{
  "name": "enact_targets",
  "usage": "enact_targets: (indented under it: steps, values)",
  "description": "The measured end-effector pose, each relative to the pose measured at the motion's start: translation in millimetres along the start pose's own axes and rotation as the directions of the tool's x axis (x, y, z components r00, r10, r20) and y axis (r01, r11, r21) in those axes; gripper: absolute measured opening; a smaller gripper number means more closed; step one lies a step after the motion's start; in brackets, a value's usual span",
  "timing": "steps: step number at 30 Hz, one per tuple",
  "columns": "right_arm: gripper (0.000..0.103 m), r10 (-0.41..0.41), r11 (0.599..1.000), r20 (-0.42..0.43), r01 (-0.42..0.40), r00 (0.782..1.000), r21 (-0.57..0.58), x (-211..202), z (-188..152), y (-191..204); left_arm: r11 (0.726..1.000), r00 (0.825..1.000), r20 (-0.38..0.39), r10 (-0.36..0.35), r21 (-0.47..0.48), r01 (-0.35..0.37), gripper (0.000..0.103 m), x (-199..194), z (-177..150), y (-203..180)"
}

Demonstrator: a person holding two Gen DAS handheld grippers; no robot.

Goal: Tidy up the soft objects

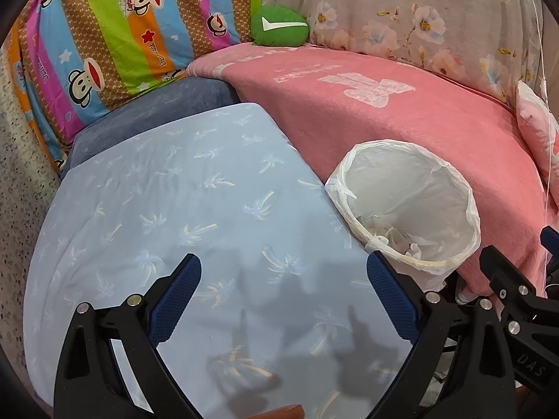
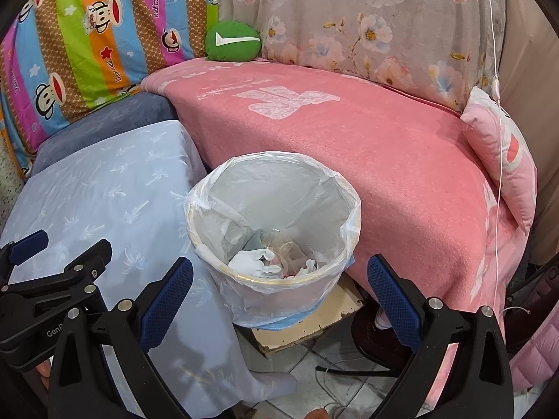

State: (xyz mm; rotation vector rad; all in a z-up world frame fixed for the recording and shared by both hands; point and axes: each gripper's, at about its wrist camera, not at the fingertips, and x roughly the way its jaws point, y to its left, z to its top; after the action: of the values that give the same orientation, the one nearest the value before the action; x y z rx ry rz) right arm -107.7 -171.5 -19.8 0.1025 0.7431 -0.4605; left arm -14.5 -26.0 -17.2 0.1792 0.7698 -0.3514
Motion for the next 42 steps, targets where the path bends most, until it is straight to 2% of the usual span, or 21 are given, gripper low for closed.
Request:
enact_targets:
  steps: [42]
  values:
    - [0.097, -0.001, 1.0, 0.021, 0.0, 1.0, 0.025, -12.8, -6.5, -9.8, 0.999, 0.999, 0.03, 0.033, -0.013, -0.032, 0.092, -17.2, -4.4, -9.3]
